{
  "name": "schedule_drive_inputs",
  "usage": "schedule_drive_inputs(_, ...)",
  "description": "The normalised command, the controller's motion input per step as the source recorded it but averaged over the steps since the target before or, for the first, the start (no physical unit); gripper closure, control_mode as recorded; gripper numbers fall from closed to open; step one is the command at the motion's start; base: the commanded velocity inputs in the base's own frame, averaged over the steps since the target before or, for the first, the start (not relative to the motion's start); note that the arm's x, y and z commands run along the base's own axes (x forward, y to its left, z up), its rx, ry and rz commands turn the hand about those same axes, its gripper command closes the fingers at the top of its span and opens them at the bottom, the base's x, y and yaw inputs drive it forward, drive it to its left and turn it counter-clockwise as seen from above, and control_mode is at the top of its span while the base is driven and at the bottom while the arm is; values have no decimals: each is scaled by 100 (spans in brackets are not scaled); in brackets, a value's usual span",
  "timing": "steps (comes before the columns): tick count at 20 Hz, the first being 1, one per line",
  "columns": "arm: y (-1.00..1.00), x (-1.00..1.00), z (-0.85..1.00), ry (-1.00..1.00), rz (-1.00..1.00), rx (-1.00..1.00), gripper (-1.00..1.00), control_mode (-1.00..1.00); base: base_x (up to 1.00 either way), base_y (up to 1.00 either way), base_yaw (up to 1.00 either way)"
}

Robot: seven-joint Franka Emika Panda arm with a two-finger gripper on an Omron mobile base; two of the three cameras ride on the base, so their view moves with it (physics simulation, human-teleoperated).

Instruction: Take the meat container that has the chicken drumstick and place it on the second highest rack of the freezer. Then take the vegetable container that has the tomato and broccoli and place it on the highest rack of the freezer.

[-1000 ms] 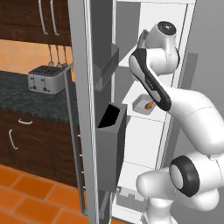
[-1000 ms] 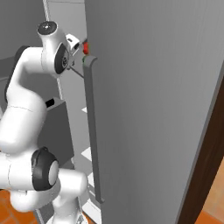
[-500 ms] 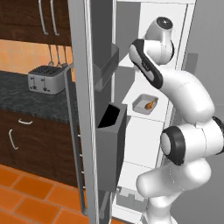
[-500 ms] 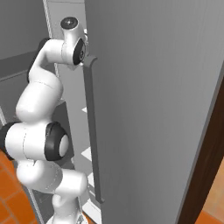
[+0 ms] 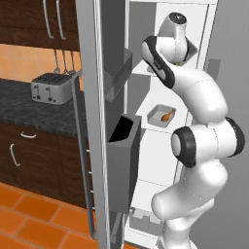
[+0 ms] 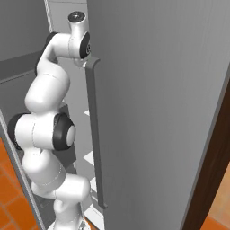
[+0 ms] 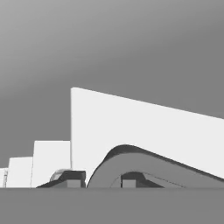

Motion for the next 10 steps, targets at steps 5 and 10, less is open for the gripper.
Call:
schedule_drive_inputs(5, -7, 24, -17, -1, 6, -11, -100, -100, 0, 0, 0)
schedule_drive_inputs(10, 1, -21, 0, -15, 14, -14, -100, -100, 0, 0, 0)
